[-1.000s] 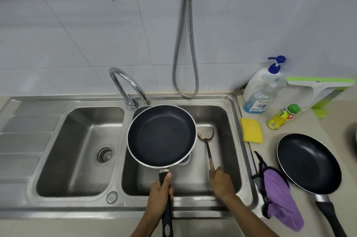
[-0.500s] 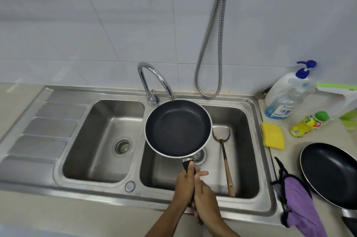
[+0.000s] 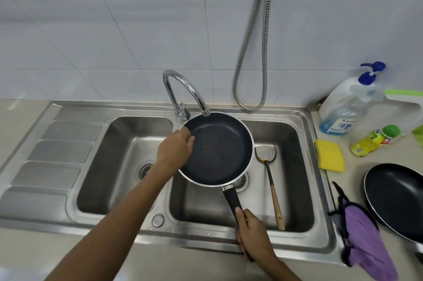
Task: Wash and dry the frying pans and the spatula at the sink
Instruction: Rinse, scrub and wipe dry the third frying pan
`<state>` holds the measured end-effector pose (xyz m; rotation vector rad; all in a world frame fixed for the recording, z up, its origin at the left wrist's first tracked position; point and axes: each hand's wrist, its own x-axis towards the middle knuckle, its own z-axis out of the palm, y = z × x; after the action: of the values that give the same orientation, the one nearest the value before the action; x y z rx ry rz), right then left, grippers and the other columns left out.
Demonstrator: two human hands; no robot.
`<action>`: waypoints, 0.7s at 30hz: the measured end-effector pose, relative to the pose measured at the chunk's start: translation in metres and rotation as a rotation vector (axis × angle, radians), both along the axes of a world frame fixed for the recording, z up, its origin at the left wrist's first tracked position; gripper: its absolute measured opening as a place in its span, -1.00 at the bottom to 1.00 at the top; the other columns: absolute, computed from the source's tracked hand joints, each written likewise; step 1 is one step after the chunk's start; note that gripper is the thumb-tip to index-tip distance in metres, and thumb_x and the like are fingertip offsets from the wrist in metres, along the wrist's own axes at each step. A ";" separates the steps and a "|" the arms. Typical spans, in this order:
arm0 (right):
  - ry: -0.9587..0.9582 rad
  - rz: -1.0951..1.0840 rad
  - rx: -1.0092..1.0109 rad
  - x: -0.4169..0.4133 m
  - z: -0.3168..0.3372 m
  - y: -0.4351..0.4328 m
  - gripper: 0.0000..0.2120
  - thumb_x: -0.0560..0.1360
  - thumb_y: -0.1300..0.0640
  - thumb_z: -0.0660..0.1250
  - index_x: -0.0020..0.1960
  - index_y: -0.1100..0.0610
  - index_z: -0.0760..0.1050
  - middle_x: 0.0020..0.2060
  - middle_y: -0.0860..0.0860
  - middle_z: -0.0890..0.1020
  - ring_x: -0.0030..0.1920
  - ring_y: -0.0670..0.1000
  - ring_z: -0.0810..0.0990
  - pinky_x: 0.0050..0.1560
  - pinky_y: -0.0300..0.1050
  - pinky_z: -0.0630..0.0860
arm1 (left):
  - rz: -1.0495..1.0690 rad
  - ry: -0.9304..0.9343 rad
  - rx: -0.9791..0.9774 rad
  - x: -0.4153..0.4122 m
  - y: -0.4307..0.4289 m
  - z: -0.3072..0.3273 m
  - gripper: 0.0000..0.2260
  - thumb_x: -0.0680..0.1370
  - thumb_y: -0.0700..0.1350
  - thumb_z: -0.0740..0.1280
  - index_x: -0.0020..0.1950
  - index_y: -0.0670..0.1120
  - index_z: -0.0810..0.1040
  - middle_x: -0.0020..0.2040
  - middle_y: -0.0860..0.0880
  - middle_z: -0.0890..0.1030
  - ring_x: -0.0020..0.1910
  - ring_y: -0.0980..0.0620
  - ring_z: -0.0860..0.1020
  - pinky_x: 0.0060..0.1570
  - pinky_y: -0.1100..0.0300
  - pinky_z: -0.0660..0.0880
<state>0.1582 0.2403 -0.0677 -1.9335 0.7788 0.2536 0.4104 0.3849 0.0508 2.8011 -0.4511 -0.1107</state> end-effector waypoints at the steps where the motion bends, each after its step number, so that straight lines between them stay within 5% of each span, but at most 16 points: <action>1: 0.008 0.015 0.005 0.003 0.003 -0.001 -0.41 0.50 -0.49 0.00 -0.17 0.02 0.42 -0.44 0.13 0.58 -0.49 0.12 0.55 -0.43 0.05 0.54 | -0.051 -0.046 0.000 0.021 -0.004 0.004 -0.78 0.63 -0.03 0.27 0.19 -0.12 0.52 0.15 -0.16 0.62 0.12 -0.21 0.59 0.06 -0.05 0.51; 4: 0.024 0.041 0.043 0.014 0.006 -0.007 -0.55 0.58 -0.35 0.09 -0.15 0.01 0.42 -0.48 0.10 0.56 -0.56 0.07 0.52 -0.47 0.09 0.57 | -0.129 -0.077 0.135 0.066 -0.012 0.002 -0.63 0.65 -0.08 0.22 0.44 -0.14 0.36 0.54 -0.15 0.33 0.49 -0.19 0.34 0.38 -0.16 0.37; 8: 0.048 0.064 0.017 0.018 0.002 -0.014 -0.53 0.54 -0.41 0.06 -0.12 -0.02 0.43 -0.45 0.08 0.55 -0.48 0.03 0.51 -0.33 0.16 0.61 | -0.178 -0.005 0.270 0.095 -0.014 -0.016 -0.50 0.67 -0.10 0.16 0.60 -0.13 0.13 0.65 -0.10 0.07 0.62 -0.13 0.10 0.49 -0.19 0.26; 12: 0.065 0.031 0.070 0.033 0.012 -0.014 -0.63 0.63 -0.23 0.12 -0.09 0.04 0.44 -0.50 0.07 0.57 -0.56 0.07 0.52 -0.44 0.09 0.58 | -0.191 -0.033 0.241 0.100 -0.010 -0.021 -0.49 0.64 -0.17 0.21 0.58 -0.15 0.17 0.62 -0.09 0.19 0.57 -0.14 0.23 0.42 -0.21 0.33; 17: 0.065 0.041 -0.003 0.040 -0.005 -0.014 -0.40 0.43 -0.52 -0.05 -0.13 -0.03 0.43 -0.40 0.05 0.60 -0.41 0.06 0.61 -0.26 0.11 0.65 | -0.162 -0.086 0.149 0.093 -0.010 -0.020 -0.56 0.60 -0.26 0.24 0.49 -0.17 0.30 0.50 -0.11 0.36 0.39 -0.23 0.46 0.26 -0.21 0.43; 21: 0.064 0.040 -0.013 0.038 -0.006 -0.013 -0.52 0.55 -0.41 0.00 -0.13 -0.04 0.43 -0.37 0.03 0.61 -0.36 0.08 0.63 -0.25 0.12 0.65 | -0.069 -0.117 -0.059 0.071 -0.003 -0.039 -0.57 0.58 -0.27 0.28 0.45 -0.23 0.37 0.49 -0.19 0.39 0.35 -0.28 0.48 0.26 -0.19 0.48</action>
<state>0.1966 0.2277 -0.0740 -1.9630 0.7864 0.3368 0.4816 0.3816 0.0120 2.7447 -0.5689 0.0505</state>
